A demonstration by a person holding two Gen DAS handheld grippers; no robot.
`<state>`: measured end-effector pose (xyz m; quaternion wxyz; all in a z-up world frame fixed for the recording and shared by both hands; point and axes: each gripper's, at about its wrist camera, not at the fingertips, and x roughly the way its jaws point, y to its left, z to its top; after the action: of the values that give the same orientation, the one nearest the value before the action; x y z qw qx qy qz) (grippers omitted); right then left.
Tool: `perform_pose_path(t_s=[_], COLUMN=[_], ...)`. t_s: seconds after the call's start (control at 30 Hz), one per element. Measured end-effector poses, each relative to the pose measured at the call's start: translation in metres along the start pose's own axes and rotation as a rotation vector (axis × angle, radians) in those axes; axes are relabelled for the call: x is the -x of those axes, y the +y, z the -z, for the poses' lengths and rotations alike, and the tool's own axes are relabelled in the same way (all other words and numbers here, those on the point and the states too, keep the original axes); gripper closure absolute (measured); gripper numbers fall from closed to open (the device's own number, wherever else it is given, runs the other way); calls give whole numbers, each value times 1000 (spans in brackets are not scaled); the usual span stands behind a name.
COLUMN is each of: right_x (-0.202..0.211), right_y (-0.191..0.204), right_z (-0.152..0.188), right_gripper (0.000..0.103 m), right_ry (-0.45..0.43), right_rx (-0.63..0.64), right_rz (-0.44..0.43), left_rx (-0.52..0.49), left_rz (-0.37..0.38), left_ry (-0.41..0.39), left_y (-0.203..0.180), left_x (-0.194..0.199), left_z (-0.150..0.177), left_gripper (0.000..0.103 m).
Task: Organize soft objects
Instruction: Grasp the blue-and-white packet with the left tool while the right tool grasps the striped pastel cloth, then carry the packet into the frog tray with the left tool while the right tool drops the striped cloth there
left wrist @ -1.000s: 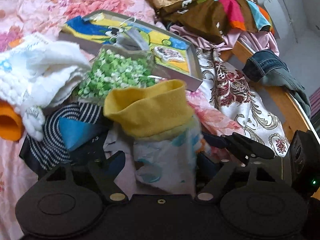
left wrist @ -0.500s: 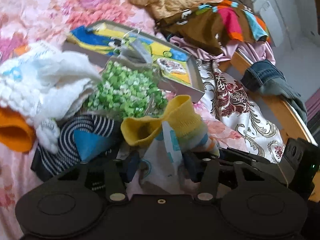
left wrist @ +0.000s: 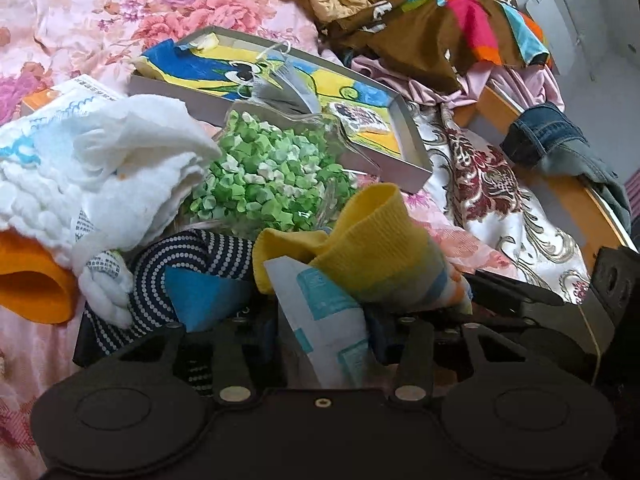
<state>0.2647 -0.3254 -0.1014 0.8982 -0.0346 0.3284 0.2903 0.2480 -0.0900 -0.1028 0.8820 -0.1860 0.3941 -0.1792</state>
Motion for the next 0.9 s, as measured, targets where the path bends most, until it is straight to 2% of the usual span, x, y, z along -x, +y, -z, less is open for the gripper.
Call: perform_pose_path(t_s=[0.1,0.17,0.23,0.33,0.43,0.73,0.9], right_x=[0,-1,-1,5,16,51,61], right_y=[0,-3,-3,-2,-6,-12,-24], right_z=[-2,-3,-3,-4,-8,-26,-41], right_gripper=[52,60,78,85,87,88,88], right_ry=[9,21,33,18,-20,-117,-135], right_rx=[-23,-67,-76,-78,-115,-105,-106], right_rz=[-22,-57,-54,-24,-23,27,43], left_rx=[-13,-13,-4,-13,-13,47,20], left_rz=[26,41,44,50,58,95,89], left_ry=[21,27,27,11,-15,-125,-193], left_y=[0,1,1,-1,-3,-7,-18], left_x=[2,2,3,8,16,36,41], left_z=[1,2,3,5,7,3,-13], left_gripper=[62,62,64,68,69,69,69])
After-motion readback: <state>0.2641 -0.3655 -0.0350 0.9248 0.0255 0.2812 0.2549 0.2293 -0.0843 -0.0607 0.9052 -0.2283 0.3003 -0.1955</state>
